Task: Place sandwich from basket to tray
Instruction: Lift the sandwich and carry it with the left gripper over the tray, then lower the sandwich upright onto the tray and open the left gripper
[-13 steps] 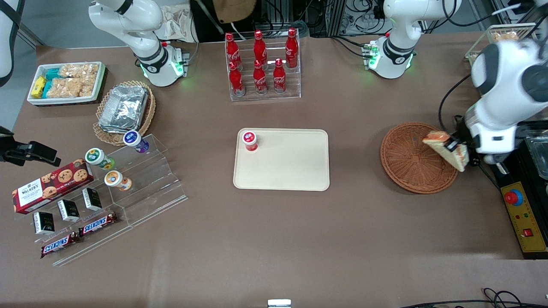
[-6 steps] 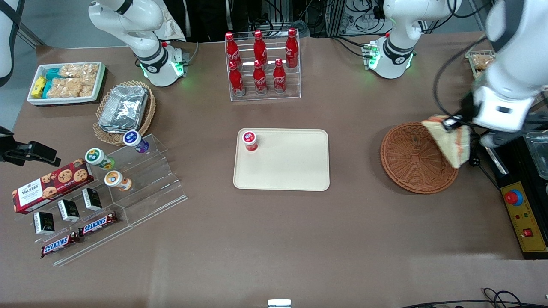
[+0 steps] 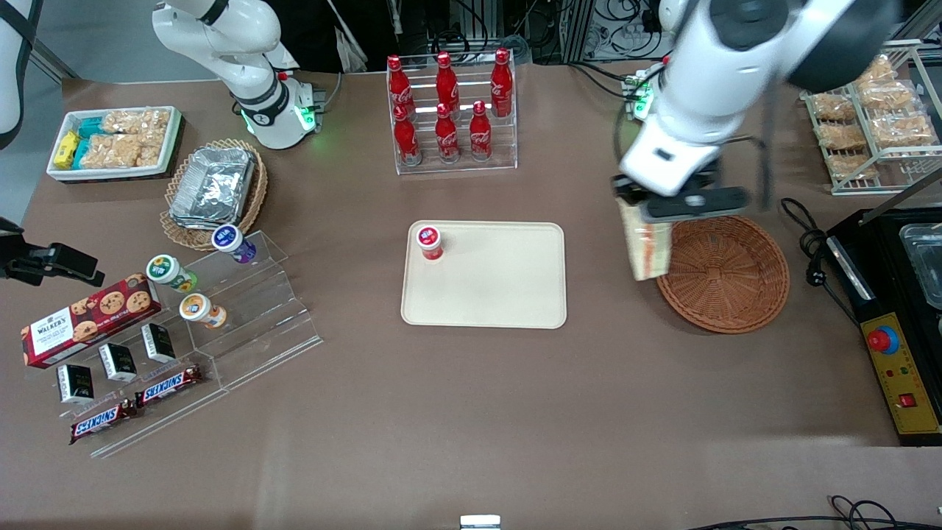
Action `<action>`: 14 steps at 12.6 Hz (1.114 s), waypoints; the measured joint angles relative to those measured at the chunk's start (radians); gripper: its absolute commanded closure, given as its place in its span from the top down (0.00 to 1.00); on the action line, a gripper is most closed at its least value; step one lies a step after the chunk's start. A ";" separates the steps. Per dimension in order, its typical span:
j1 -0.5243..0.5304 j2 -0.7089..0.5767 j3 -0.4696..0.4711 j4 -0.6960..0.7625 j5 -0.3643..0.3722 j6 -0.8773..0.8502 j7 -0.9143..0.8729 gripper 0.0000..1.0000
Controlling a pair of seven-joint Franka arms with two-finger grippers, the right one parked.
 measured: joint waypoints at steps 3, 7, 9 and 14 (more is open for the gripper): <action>-0.001 0.049 -0.091 -0.174 0.000 0.293 -0.015 0.00; -0.001 0.097 -0.130 -0.423 0.014 0.605 -0.023 0.00; -0.001 0.149 -0.130 -0.433 0.082 0.616 -0.023 0.00; -0.012 0.362 -0.130 -0.428 0.342 0.694 -0.184 0.00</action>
